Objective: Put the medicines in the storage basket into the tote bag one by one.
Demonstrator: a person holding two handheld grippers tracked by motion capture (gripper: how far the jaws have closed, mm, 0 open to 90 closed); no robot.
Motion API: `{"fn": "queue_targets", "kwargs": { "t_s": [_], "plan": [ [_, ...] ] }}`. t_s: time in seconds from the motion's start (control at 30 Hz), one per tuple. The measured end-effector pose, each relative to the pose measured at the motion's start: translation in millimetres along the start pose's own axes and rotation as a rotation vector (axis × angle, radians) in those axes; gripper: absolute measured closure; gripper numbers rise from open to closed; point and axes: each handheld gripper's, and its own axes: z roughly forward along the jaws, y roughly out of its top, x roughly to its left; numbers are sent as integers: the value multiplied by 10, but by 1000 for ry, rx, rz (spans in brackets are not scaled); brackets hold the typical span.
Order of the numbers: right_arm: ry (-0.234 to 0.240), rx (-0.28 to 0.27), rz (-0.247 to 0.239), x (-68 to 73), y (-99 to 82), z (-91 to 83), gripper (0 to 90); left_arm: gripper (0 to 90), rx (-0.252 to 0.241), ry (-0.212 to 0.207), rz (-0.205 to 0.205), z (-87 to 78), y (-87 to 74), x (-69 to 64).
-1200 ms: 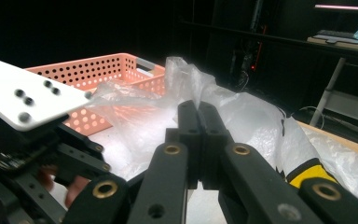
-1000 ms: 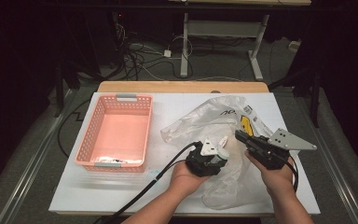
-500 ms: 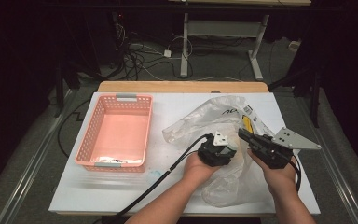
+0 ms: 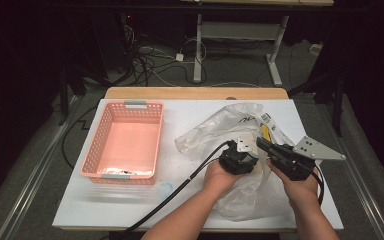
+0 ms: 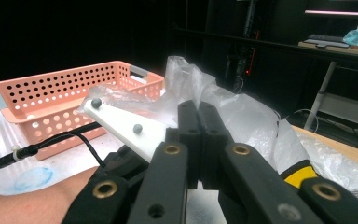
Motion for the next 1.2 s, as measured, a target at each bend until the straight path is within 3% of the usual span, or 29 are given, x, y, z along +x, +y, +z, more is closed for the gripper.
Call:
{"fn": "queue_targets", "kwargs": {
  "t_s": [0.17, 0.33, 0.5, 0.53, 0.6, 0.63, 0.67, 0.73, 0.77, 0.8, 0.93, 1.07, 1.2],
  "plan": [
    [-1, 0, 3, -3, -3, -3, 900, 531, 0, 18, -17, 36, -14, 8],
    [1, 2, -4, 1, -3, 2, 900, 531, 27, 4, -2, 39, -20, 31],
    [1, 2, 0, -2, -5, 0, 900, 434, 13, 6, -26, 36, -18, 27],
    [1, 2, -2, -2, -5, 1, 900, 409, 33, 8, 4, 13, -13, 42],
    [2, 3, -3, 0, -4, 2, 900, 393, 21, 2, -5, 10, -15, 16],
    [2, 2, -3, 0, -4, 3, 900, 369, -4, 2, -40, 22, -19, -16],
    [2, 2, -3, 0, -4, 3, 900, 354, 27, -1, -1, -7, -18, 2],
    [2, 2, -4, 2, -3, 3, 900, 347, 6, -6, -27, -25, -32, -17],
    [2, 2, -4, 3, -3, 2, 900, 330, 21, -6, -9, -47, -36, -7],
    [2, 2, -4, 4, -3, 2, 900, 317, 5, -3, -27, -54, -46, -18],
    [6, 3, -1, 12, -5, 8, 900, 295, 16, -28, -13, -148, -91, -8],
    [8, 3, -7, 17, -5, 14, 900, 263, -11, -58, -54, -259, -159, 3],
    [6, 5, -3, 24, -2, 9, 900, 226, -11, -64, -48, -379, -250, 6]
  ]
}}
